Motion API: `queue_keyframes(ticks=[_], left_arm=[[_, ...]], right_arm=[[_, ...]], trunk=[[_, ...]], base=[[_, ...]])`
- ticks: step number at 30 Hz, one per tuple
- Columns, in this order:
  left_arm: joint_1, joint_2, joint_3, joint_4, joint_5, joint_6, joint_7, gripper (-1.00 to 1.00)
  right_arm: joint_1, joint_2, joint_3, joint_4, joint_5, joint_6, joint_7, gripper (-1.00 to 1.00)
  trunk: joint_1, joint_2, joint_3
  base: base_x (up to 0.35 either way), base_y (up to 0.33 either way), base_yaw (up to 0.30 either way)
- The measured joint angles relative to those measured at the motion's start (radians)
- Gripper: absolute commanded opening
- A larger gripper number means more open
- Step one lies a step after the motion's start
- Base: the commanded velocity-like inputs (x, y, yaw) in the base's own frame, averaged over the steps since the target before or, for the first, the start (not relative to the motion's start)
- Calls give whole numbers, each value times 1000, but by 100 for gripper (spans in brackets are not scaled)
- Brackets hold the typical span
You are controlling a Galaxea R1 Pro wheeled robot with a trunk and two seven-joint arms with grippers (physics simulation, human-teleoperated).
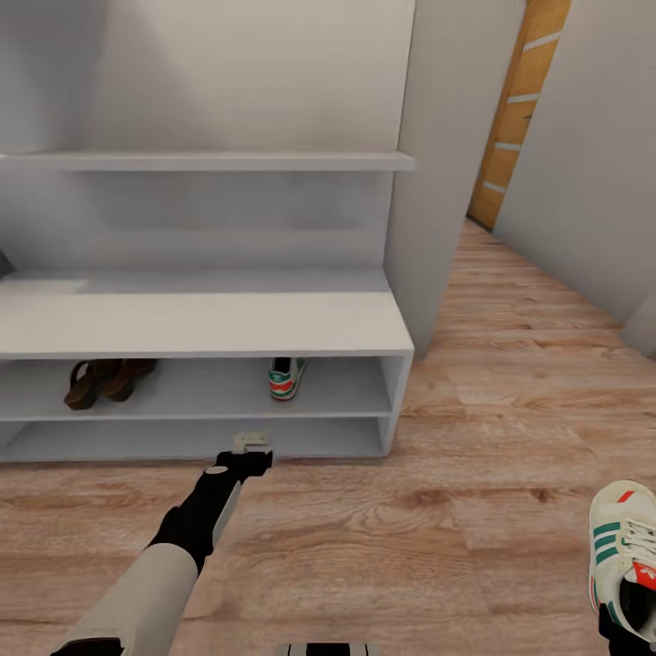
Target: Pick up the two gym shoes and the two sandals from the corridor floor and place them onto the hallstand (shoe rack) in the corridor, making sure they are on the rack and not on the floor. Arrange them so the two gym shoes are next to each other and the two sandals are next to each other.
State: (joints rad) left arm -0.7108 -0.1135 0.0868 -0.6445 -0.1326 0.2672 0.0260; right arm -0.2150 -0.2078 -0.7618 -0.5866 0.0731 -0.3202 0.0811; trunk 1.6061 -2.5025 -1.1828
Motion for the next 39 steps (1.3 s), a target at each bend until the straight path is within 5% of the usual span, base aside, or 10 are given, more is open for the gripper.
queue_keyframes(ticks=[4, 6, 10, 12, 14, 16, 20, 27, 39], left_arm=[[13, 14, 0, 7, -1, -53, -4, 100], [69, 40, 0, 11, 1, -159, -13, 100], [151, 75, -3, 1, 1, -205, -50, 100], [206, 131, -3, -10, 0, -229, -245, 100], [220, 161, -2, -12, 1, -242, -353, 100], [248, 257, 25, -1, 26, -310, -683, 100], [330, 310, 123, 20, 87, -418, -862, 100], [449, 312, 252, 34, 119, -554, -896, 100], [459, 310, 270, 75, 122, -563, -895, 100]], right_arm=[[0, 0, 0, 4, 1, 0, 0, -100], [0, 0, 0, 5, 2, 0, 0, -100], [0, 1, 0, 7, 2, 0, 0, -100], [0, 2, 1, 9, 2, 0, 0, -100], [0, 3, 1, 9, 3, 0, 0, -100], [0, 4, 2, 10, 3, 0, 1, -100], [0, 5, 2, 10, 5, 0, 2, -100], [0, 7, 4, 11, 17, -1, 4, -100], [0, 15, 3, 9, 54, -2, 2, -100]], trunk=[[0, 0, 0], [0, 0, 0], [0, 0, 0], [0, 0, 0], [0, 0, 0], [0, 0, 0], [0, 0, 0], [0, 0, 0], [-1, 0, 0]], base=[[-275, 224, 0], [-275, 224, 0], [-275, 224, 0], [-274, 219, 0], [-274, 215, 0], [-273, 200, 0], [-249, 191, 0], [-133, 114, 0], [-3, 3, 0]])
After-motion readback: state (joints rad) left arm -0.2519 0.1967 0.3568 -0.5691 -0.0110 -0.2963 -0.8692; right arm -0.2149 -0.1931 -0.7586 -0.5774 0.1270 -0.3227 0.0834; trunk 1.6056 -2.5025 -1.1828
